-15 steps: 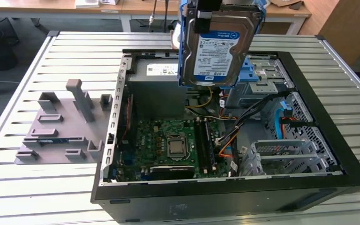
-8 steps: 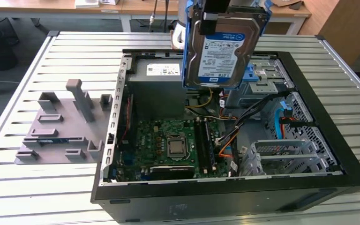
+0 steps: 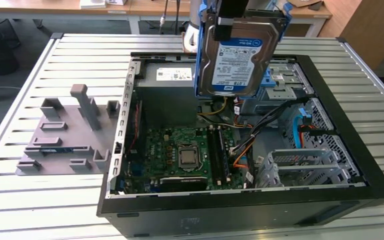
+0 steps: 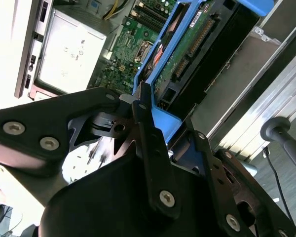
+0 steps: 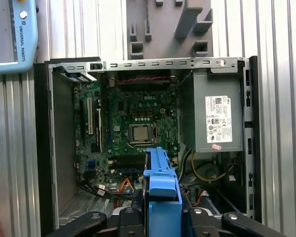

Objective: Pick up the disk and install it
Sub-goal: 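Insert the disk into the insertion slot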

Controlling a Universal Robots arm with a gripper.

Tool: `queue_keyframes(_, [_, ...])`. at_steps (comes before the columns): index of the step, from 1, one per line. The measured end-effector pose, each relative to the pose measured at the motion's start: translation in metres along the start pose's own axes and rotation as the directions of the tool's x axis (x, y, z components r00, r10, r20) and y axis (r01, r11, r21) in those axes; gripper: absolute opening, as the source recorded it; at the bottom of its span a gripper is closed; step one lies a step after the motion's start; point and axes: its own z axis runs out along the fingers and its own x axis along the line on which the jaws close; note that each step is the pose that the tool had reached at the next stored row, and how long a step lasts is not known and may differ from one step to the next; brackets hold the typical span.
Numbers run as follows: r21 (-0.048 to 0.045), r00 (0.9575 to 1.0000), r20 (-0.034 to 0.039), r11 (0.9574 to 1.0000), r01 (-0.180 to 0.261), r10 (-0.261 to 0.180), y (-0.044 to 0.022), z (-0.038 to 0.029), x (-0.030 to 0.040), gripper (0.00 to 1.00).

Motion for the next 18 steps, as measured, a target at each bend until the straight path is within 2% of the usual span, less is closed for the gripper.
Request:
queue_keyframes(3, [0.0065,1.0000,0.0004,1.0000,0.000,0.000,-0.0002,0.0003,0.0009,0.36])
queue_keyframes(9, [0.0083,1.0000,0.0005,1.0000,0.000,0.000,-0.0002,0.0010,0.0025,0.36])
queue_keyframes(18, [0.0083,1.0000,0.0006,1.0000,0.000,0.000,-0.0011,0.0042,0.0150,0.36])
